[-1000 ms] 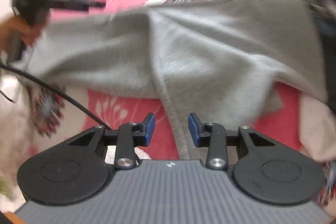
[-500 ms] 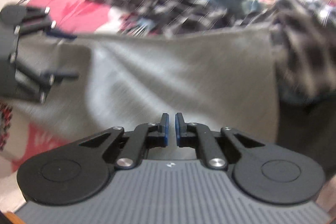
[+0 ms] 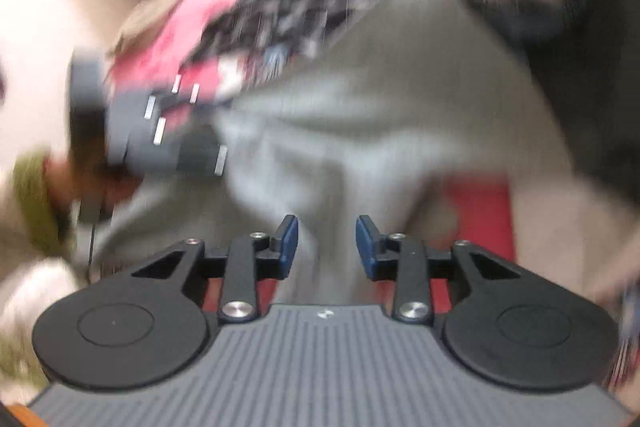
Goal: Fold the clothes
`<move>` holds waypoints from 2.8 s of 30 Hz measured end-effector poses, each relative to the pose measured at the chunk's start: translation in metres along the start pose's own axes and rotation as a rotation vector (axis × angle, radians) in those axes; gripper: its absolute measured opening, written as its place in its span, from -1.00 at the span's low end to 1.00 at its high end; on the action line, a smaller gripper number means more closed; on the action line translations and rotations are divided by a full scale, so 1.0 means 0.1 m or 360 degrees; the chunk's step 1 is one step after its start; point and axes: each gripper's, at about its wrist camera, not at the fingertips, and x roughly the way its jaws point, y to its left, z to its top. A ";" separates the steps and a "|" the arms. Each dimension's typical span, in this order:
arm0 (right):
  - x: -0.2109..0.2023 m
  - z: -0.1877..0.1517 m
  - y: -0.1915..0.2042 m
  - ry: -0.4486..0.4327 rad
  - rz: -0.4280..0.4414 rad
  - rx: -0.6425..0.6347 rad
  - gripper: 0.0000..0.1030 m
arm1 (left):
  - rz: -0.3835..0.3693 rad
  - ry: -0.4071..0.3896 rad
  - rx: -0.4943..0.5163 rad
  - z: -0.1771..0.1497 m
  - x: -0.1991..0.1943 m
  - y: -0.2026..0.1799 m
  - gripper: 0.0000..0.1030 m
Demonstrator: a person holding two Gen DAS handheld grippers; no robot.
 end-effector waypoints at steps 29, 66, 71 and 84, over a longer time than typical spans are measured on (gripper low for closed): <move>-0.15 0.31 0.50 -0.0072 -0.0674 -0.0609 -0.90 | 0.0018 0.0038 -0.0533 -0.03 0.03 0.35 0.04; 0.52 2.19 -0.01 -0.0176 -0.0954 -0.0972 -0.35 | 0.0137 -0.0193 -0.0590 -0.12 0.13 0.48 -0.12; -0.10 2.26 -0.19 -0.0502 -0.0844 -0.0485 -0.12 | 0.0153 -0.0274 -0.0649 -0.11 -0.22 0.63 0.17; 0.95 1.42 1.33 -0.0120 0.0168 -0.0880 -0.12 | 0.0147 0.0157 -0.0279 -1.01 -1.04 1.32 0.10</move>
